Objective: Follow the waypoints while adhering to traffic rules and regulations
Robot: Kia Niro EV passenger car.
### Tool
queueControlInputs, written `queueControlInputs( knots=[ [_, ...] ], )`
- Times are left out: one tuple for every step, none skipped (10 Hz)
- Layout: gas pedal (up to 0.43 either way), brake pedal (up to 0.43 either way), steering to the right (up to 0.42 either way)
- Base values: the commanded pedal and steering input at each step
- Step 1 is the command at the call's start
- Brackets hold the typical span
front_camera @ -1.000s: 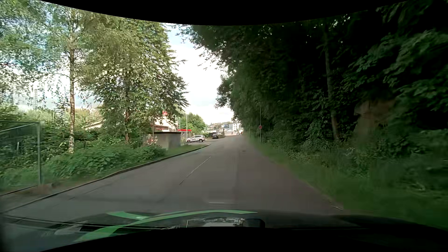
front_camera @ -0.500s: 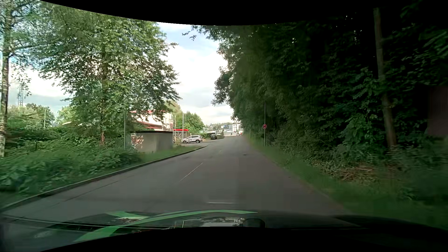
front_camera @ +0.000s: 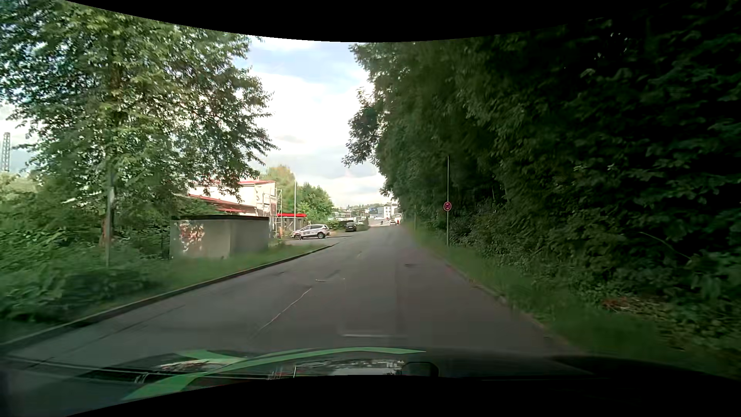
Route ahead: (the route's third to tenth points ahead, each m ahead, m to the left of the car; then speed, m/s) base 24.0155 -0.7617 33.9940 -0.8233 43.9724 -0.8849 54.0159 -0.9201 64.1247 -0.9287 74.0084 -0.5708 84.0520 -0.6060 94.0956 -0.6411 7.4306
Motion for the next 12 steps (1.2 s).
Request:
queueControlInputs(
  knots=[
    [0.098, 0.000, 0.001],
    [0.098, 0.000, 0.001],
    [0.098, 0.000, 0.001],
    [0.098, 0.000, 0.001],
    [0.110, 0.000, 0.001],
    [0.110, 0.000, 0.001],
    [0.130, 0.000, 0.001],
    [0.138, 0.000, 0.001],
    [0.138, 0.000, 0.000],
    [0.138, 0.000, 0.000],
    [0.150, 0.000, 0.000],
    [0.157, 0.000, 0.000]
  ],
)
